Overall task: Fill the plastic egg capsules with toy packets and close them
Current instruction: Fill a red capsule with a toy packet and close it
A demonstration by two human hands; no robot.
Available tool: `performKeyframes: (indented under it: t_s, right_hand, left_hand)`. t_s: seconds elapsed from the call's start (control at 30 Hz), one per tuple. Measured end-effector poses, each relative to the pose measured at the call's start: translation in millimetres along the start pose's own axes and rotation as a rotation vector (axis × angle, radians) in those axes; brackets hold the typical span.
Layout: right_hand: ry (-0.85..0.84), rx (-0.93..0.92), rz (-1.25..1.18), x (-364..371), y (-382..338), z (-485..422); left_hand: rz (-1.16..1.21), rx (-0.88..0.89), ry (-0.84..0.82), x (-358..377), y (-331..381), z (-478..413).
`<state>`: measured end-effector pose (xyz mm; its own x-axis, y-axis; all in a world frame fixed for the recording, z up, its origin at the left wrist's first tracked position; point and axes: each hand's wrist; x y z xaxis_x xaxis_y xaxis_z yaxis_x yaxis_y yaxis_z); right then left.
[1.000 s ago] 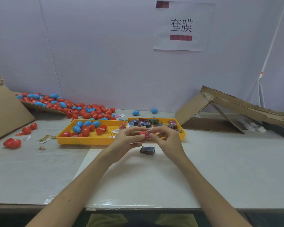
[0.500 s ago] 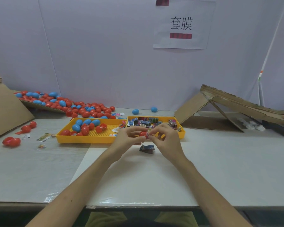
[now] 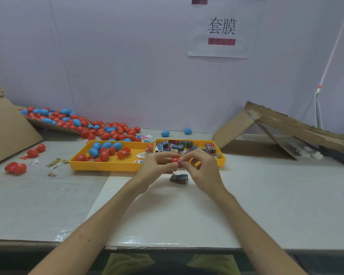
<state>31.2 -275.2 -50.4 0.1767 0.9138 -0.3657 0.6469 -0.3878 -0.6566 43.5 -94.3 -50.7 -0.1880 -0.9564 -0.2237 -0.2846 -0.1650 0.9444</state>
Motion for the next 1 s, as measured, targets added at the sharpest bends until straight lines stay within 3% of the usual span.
performKeyframes:
  t_s: [0.4,1.0]
  right_hand:
    - [0.02,-0.011,-0.012,-0.4,0.5,0.4]
    - [-0.041,0.009,0.025,1.9,7.3,0.8]
  left_hand:
    - [-0.012,-0.003,0.014,-0.7,-2.8,-1.7]
    - [-0.329,0.078,0.082,2.6,-8.1,-3.4]
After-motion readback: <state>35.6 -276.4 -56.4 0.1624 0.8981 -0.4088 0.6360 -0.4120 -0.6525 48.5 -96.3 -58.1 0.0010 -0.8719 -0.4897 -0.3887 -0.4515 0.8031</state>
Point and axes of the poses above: each hand's wrist, its own z-axis away from the middle knuckle, its own x-axis out of the palm, y = z × x, and after that the axes turned 9 degrees about -z, right-handed
